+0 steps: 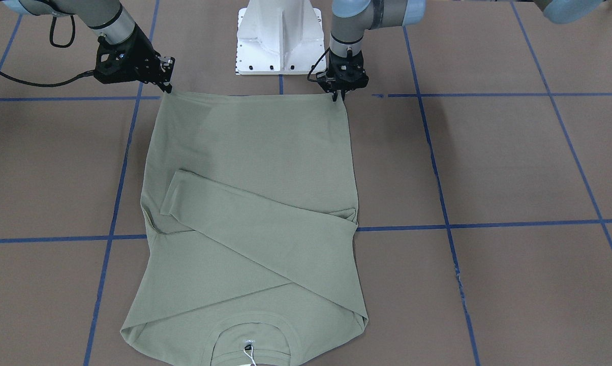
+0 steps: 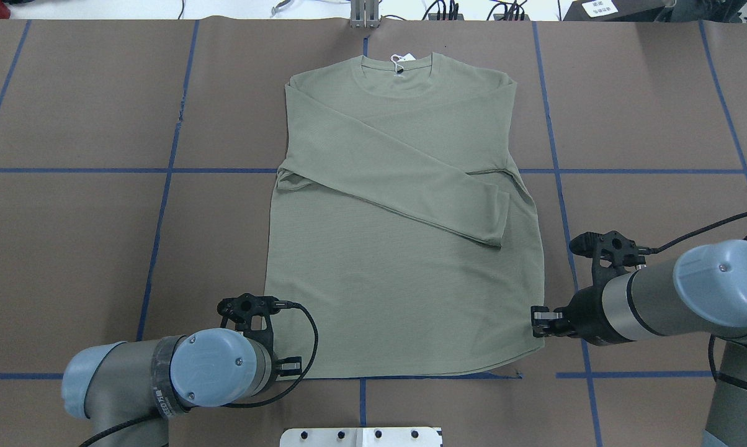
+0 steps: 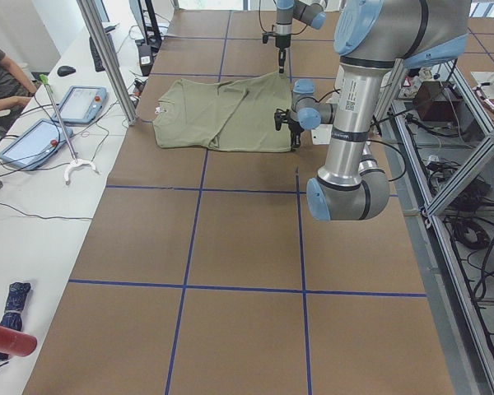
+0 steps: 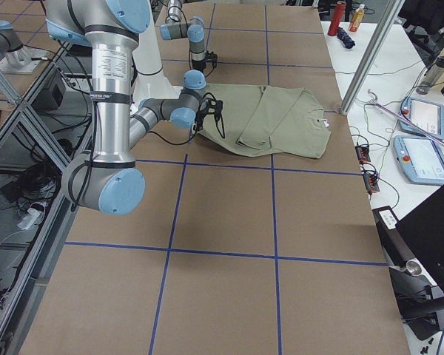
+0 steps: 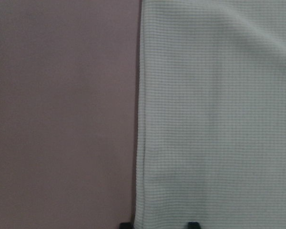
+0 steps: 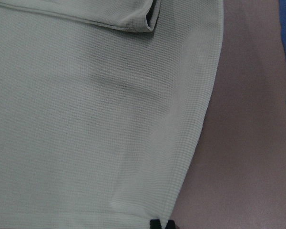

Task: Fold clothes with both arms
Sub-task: 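Grasp the hem corners nearest the robot with both grippers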

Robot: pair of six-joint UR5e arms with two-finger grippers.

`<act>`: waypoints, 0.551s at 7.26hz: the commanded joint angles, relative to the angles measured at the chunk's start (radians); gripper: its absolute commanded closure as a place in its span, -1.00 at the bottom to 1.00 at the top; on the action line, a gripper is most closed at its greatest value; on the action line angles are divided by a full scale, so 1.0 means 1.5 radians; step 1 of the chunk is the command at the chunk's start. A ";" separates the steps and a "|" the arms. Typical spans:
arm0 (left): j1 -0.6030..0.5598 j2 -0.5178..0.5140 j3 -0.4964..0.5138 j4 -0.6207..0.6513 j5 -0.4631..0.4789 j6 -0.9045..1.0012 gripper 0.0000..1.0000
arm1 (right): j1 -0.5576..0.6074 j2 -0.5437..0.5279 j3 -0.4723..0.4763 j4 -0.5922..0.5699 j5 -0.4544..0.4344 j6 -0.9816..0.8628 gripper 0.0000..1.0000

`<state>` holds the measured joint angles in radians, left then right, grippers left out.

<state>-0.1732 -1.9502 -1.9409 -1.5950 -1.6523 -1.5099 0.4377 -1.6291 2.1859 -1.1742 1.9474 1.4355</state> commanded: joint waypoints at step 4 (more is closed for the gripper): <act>0.001 0.000 -0.080 0.046 -0.010 -0.002 1.00 | 0.020 -0.003 0.005 -0.001 0.032 -0.002 1.00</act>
<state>-0.1722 -1.9517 -2.0060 -1.5722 -1.6631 -1.5123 0.4596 -1.6316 2.1886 -1.1750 1.9807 1.4320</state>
